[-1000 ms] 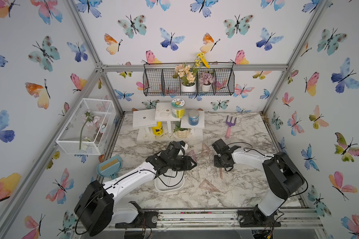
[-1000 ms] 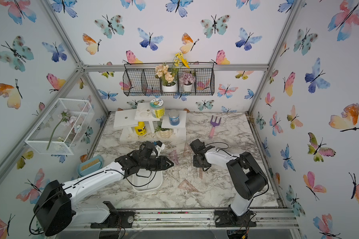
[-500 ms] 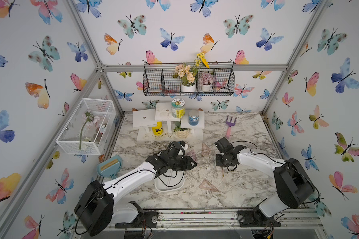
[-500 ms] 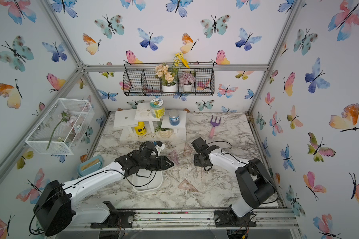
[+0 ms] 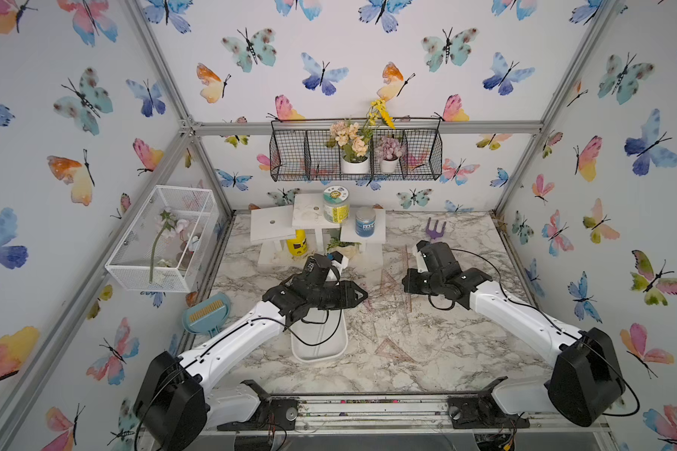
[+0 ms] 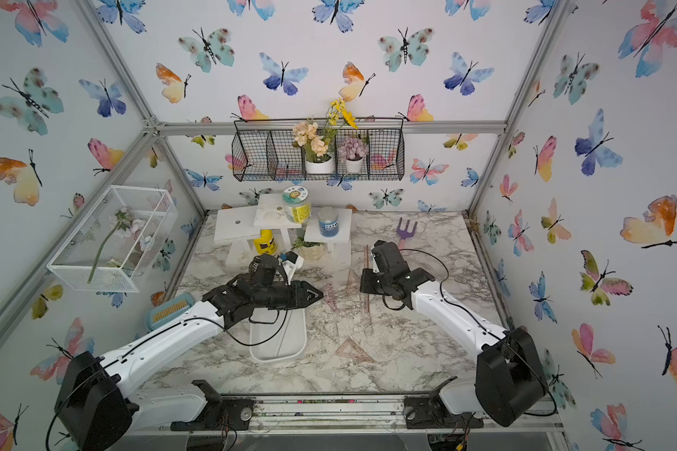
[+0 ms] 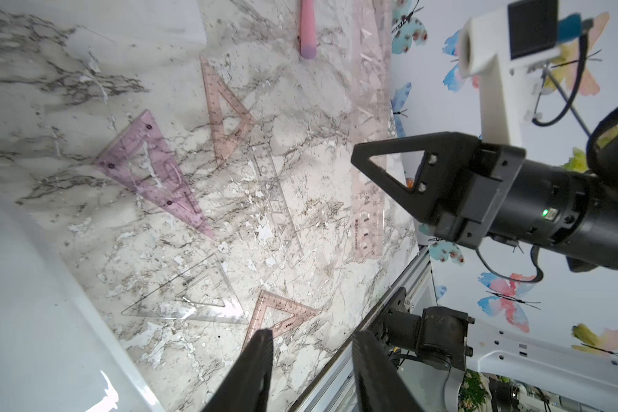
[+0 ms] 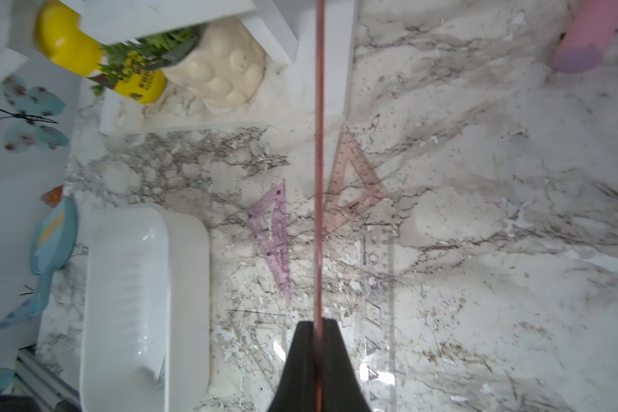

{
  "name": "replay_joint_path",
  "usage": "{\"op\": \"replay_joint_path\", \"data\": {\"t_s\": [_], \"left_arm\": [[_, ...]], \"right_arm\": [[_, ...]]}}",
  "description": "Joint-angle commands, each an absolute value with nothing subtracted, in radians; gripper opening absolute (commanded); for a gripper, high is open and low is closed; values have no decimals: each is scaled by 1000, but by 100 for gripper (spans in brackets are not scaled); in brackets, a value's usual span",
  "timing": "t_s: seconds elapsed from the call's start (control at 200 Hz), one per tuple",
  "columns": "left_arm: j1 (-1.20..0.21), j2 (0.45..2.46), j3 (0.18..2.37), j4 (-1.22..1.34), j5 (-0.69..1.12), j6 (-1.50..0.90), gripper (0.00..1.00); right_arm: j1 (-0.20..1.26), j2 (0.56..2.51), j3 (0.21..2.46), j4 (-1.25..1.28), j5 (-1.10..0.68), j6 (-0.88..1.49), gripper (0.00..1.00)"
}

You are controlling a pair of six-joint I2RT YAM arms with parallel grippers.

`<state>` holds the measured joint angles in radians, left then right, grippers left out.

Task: Put the scattered rulers into the storage box
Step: Pick up the ruler from the center of the board.

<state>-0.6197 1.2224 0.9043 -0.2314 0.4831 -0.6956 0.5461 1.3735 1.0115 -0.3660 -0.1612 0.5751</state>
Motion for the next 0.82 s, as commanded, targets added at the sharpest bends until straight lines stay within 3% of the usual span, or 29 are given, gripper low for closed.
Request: {"op": "replay_joint_path", "data": {"t_s": [0.0,0.2,0.481,0.811], "left_arm": [[-557,1188,903,-187,627,-678,43],[-477,1169,920,-125,766,-678,44],[-450,1146,948,-70,860,-673,45],[-428,1113,936,126,937,-770,46]], "right_arm": [[525,1349,1036,-248,-351,581,2],[519,1339,1014,-107,-557,617,2],[517,1328,997,35,-703,684,2],[517,1385,945,430,-1004,969,2]]}}
